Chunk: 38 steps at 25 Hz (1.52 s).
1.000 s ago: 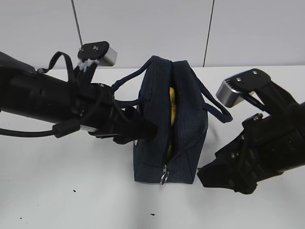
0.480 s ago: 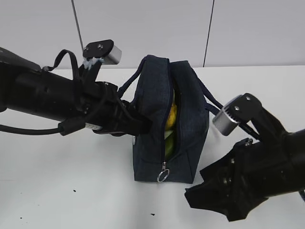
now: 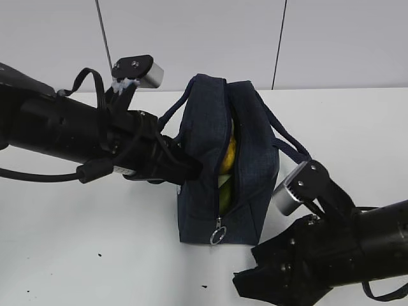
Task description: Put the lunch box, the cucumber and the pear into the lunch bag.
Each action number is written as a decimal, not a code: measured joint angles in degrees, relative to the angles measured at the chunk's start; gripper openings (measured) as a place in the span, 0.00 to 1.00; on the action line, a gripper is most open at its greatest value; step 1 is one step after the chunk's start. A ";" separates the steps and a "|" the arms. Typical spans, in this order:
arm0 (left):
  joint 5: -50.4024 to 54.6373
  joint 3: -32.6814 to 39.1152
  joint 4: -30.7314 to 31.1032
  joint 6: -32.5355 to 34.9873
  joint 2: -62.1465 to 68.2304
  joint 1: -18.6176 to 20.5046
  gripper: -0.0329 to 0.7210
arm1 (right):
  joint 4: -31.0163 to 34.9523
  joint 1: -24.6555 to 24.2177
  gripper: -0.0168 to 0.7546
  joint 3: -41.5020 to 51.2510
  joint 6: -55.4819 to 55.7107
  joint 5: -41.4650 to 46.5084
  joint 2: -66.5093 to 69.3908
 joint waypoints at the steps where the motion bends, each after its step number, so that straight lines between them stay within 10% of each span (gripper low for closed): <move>1: 0.00 0.00 0.06 0.00 0.00 0.00 0.03 | 1.46 0.00 0.63 0.00 -1.94 0.00 1.18; 7: 0.05 0.00 0.12 0.00 0.00 0.00 0.03 | 9.61 0.00 0.63 -0.26 -15.95 -0.09 7.06; 38: 0.85 0.00 0.17 0.00 0.00 0.00 0.03 | 10.58 0.00 0.52 -7.03 -29.99 0.97 15.38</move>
